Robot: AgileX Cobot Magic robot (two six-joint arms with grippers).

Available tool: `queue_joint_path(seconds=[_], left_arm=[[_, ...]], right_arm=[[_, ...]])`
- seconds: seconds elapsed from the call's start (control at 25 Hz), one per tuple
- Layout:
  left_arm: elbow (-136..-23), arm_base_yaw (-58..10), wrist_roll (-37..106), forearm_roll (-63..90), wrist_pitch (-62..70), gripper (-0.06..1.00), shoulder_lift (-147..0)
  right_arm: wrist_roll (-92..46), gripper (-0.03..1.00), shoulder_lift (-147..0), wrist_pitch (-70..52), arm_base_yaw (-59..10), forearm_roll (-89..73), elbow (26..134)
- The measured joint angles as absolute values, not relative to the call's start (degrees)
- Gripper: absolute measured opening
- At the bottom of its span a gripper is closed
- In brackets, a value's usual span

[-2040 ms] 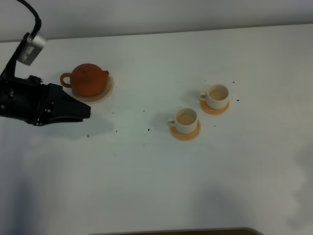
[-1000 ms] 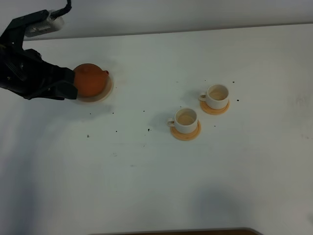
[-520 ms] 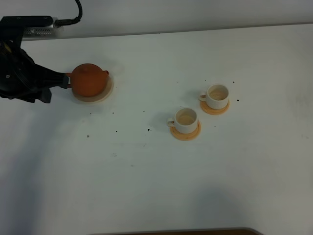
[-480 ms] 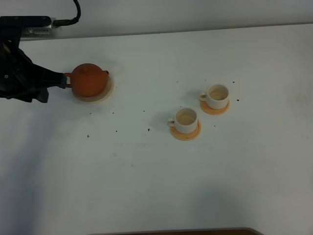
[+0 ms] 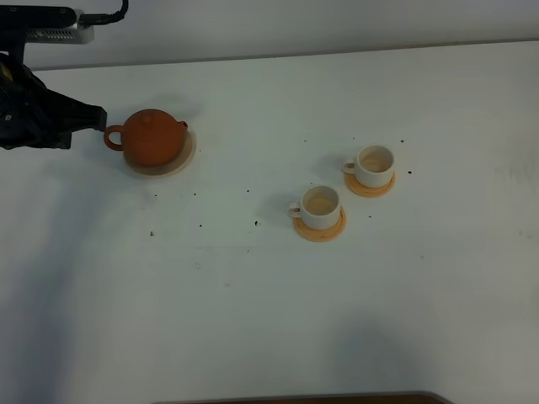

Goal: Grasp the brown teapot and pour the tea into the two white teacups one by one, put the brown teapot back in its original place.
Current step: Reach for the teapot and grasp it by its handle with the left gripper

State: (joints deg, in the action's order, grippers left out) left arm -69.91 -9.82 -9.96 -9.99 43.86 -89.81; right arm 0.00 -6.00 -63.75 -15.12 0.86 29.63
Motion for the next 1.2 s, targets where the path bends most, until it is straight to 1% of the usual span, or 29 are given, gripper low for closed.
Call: queue_joint_path(seconds=[0.24,0.48,0.76,0.92,1.08,1.2], left_arm=[[-69.9,-9.8,-8.3,-10.1,38.2,0.32,-89.8],[-69.9,-9.8,-4.9,-10.1,35.7,0.32,-90.6],[-71.0,-9.8,2.0,-9.0,35.4,0.32,-95.3],[-75.7,-9.8,10.4,-3.4,40.8,0.32,-97.5],[-83.8,-9.8,18.3,2.4,50.9,0.32,-99.8],[-90.0,-9.8,20.4,3.4,59.0,0.32,-101.8]], right_arm=[[0.0,0.24,0.0,-63.9,-13.9,0.8,29.6],[0.0,0.24,0.4,-63.9,-13.9,0.8,29.6],[0.0,0.24,0.4,-63.9,-13.9,0.6,29.6],[0.0,0.24,0.4,-63.9,-13.9,0.6,29.6],[0.0,0.24,0.4,-63.9,-13.9,0.6,29.6],[0.0,0.24,0.4,-63.9,-13.9,0.6,29.6]])
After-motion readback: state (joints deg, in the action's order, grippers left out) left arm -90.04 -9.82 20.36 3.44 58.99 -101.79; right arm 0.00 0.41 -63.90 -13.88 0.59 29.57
